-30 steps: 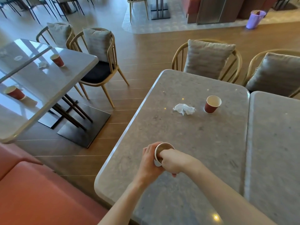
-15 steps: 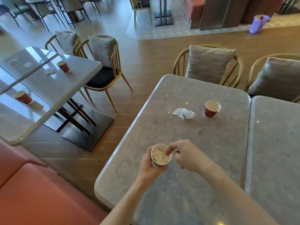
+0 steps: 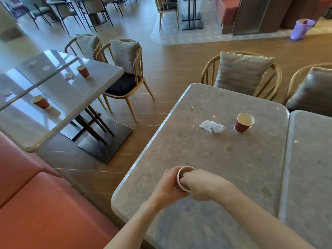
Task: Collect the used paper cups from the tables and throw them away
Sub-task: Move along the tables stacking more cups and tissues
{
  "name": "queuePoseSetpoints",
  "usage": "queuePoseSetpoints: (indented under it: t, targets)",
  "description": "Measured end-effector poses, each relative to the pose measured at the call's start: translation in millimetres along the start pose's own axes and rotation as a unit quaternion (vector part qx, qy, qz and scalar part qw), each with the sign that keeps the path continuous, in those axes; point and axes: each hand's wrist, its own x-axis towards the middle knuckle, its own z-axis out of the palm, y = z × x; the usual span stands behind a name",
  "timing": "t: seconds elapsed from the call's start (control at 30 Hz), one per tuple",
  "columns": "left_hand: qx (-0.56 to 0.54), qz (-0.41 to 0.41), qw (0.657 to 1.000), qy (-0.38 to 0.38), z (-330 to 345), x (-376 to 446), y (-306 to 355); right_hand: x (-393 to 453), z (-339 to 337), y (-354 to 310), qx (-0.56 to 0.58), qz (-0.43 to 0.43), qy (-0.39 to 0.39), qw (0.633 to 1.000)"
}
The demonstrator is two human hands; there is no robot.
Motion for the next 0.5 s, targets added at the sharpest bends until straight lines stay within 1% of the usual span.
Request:
queuePoseSetpoints:
  t: [0.1, 0.27, 0.33, 0.4, 0.43, 0.5]
  targets:
    - [0.000, -0.003, 1.000, -0.013, 0.1, -1.3, 1.6, 1.6, 0.9, -9.4, -0.007, 0.045, -0.046, 0.998]
    - [-0.014, 0.000, 1.000, -0.022, 3.2, -1.4, 6.7, 3.2, 0.9, -15.8, -0.004, 0.059, -0.073, 0.996]
    - [-0.017, 0.003, 1.000, -0.013, 4.4, -0.4, 8.3, 3.1, 1.7, -16.8, -0.005, 0.062, -0.053, 0.997]
    - [-0.036, 0.004, 0.999, 0.008, 3.5, 1.1, 10.0, 2.1, 1.1, -15.5, -0.003, 0.061, -0.016, 0.998]
    - [-0.049, 0.002, 0.999, 0.019, 2.5, 2.0, 10.5, 0.9, -0.6, -14.3, 0.001, 0.051, 0.016, 0.999]
    - [-0.087, -0.010, 0.995, 0.043, 0.6, 3.9, 10.3, -3.8, -5.5, -9.9, 0.006, 0.014, 0.110, 0.994]
